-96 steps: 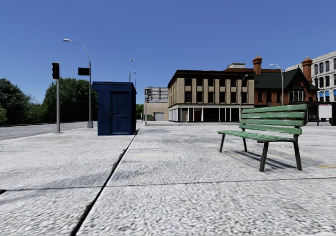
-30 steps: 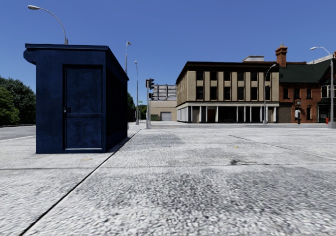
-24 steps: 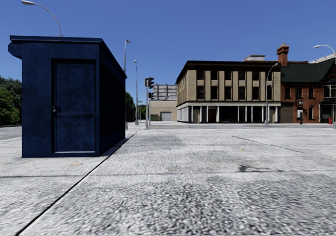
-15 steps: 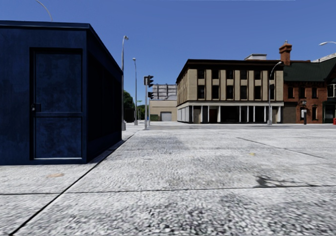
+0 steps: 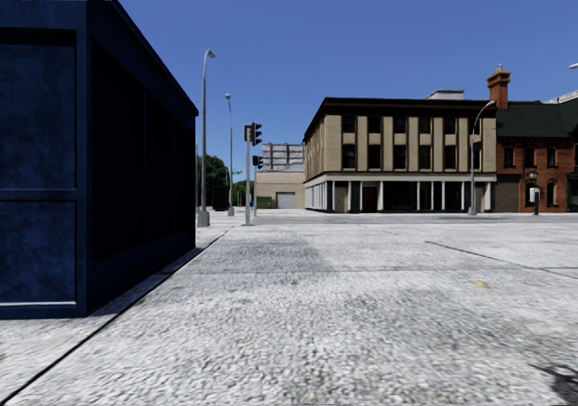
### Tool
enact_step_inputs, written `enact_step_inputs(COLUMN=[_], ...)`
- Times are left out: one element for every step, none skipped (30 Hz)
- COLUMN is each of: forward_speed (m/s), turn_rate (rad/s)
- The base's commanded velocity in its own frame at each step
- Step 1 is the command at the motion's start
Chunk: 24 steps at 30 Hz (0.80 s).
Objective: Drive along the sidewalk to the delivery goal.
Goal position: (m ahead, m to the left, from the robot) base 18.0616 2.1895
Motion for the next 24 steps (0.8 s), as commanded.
enact_step_inputs(forward_speed=[2.0, 2.0, 2.0, 2.0, 2.0, 2.0, 2.0, 2.0, 2.0, 2.0, 2.0, 2.0, 2.0, 2.0, 2.0, 2.0, 2.0, 2.0, 2.0, 2.0, 2.0, 2.0, 2.0, 2.0], turn_rate=[0.17, 0.17, 0.19, 0.2, 0.24, 0.28, 0.28, 0.28, 0.25, 0.13, 0.13, 0.06, 0.0, 0.0, 0.0, 0.0, 0.0, 0.0, 0.0, 0.0, 0.0, 0.0, 0.0, 0.0])
